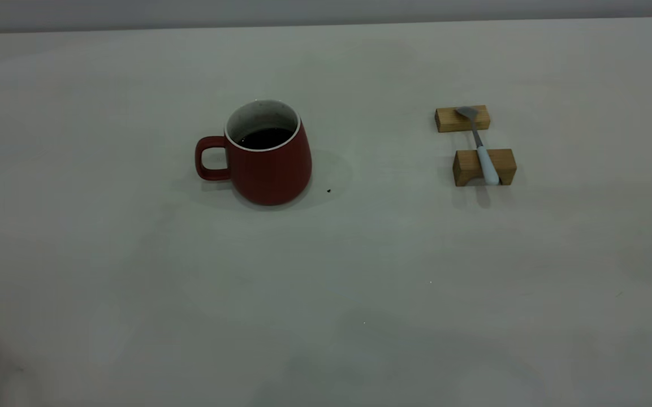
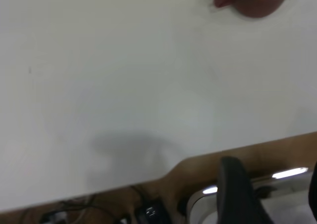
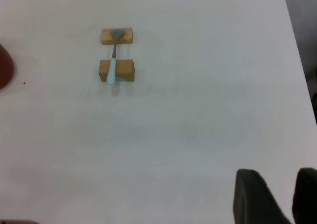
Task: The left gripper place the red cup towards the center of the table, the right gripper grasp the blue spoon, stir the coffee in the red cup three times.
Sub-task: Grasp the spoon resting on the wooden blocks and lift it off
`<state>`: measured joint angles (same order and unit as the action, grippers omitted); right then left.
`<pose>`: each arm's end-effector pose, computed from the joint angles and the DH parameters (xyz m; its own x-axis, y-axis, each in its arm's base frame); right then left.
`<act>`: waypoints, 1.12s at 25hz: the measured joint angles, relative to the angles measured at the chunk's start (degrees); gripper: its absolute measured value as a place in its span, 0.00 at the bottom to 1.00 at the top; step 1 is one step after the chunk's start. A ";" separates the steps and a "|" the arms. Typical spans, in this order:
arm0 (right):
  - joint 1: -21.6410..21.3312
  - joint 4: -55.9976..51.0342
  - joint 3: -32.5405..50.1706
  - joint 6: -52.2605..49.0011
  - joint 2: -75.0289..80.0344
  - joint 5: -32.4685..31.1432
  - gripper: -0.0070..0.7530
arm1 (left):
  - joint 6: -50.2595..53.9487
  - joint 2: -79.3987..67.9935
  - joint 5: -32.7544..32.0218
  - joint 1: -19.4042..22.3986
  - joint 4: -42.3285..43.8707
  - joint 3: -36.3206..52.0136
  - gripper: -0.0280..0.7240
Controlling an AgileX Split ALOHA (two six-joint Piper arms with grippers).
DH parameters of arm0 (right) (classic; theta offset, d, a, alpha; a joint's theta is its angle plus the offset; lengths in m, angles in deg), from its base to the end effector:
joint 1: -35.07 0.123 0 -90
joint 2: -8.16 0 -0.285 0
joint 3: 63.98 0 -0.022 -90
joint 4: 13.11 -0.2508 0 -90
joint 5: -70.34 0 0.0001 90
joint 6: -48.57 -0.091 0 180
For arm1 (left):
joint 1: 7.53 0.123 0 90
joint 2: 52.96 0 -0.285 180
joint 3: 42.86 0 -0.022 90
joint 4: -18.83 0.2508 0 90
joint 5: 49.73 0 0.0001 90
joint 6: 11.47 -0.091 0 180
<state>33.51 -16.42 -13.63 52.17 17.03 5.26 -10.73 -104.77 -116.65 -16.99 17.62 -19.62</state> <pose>-0.0022 0.0048 0.2629 -0.5618 -0.0231 -0.8270 -0.0377 0.9993 -0.0023 0.1145 -0.0209 0.3612 -0.7805 0.1086 -0.6157 0.1596 0.9868 -0.0284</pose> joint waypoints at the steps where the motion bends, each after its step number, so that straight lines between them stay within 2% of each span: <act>1: 0.00 0.00 0.00 0.00 0.00 0.00 0.32 | -0.06 3.28 0.00 1.32 -0.30 2.40 0.60; 4: 0.00 0.00 0.00 0.00 0.00 0.00 0.32 | -0.18 12.00 0.00 4.93 -0.51 8.67 0.60; 9: 0.00 0.00 0.00 0.00 0.00 0.00 0.32 | -0.31 26.27 0.25 7.74 -0.16 16.95 0.60; 18: 0.00 0.00 0.00 0.00 0.00 0.00 0.32 | -0.36 42.22 0.38 7.83 2.59 21.79 0.60; 28: 0.00 0.00 0.00 0.00 0.00 0.00 0.32 | -0.36 45.12 2.88 7.83 2.83 25.25 0.60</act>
<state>33.51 -16.42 -13.63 52.17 17.03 5.26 -11.09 -59.66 -113.77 -9.16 20.46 5.63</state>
